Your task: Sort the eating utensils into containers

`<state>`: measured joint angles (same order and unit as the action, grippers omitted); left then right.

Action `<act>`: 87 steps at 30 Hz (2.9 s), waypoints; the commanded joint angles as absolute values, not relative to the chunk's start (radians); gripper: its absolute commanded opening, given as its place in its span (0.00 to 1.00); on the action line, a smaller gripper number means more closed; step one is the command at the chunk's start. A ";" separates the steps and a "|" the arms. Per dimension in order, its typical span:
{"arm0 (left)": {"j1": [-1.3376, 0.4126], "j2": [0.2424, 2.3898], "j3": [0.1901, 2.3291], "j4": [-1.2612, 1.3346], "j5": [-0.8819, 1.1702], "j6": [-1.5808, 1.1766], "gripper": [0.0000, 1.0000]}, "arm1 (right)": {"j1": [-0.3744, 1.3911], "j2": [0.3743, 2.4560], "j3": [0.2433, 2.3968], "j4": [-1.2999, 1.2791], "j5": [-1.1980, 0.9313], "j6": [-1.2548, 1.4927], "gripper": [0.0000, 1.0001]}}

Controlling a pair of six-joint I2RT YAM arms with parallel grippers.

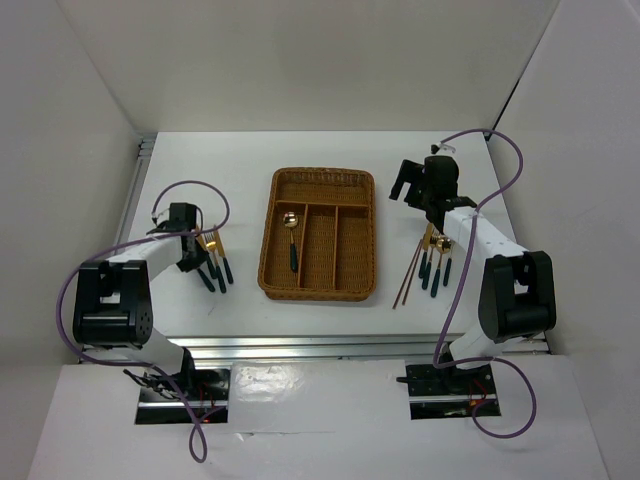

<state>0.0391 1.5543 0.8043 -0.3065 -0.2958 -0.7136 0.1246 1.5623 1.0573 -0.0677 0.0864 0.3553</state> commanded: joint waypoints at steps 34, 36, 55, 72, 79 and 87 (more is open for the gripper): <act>-0.460 1.658 1.301 -0.394 -0.101 -0.601 0.29 | 0.117 1.503 1.029 -0.075 0.146 0.437 1.00; -0.460 1.678 1.301 -0.408 -0.112 -0.591 0.29 | 0.117 1.491 1.003 -0.087 0.156 0.451 1.00; -0.460 1.700 1.310 -0.324 -0.081 -0.554 0.61 | 0.117 1.345 0.815 -0.150 0.132 0.574 0.98; -0.460 1.641 1.269 -0.268 0.017 -0.492 0.77 | 0.097 1.281 0.765 -0.385 0.305 0.644 0.81; -0.460 1.623 1.249 -0.259 0.006 -0.483 0.82 | 0.065 1.220 0.709 -0.417 0.284 0.664 0.78; -0.460 1.605 1.239 -0.259 0.015 -0.483 0.82 | 0.064 1.143 0.620 -0.446 0.293 0.716 0.72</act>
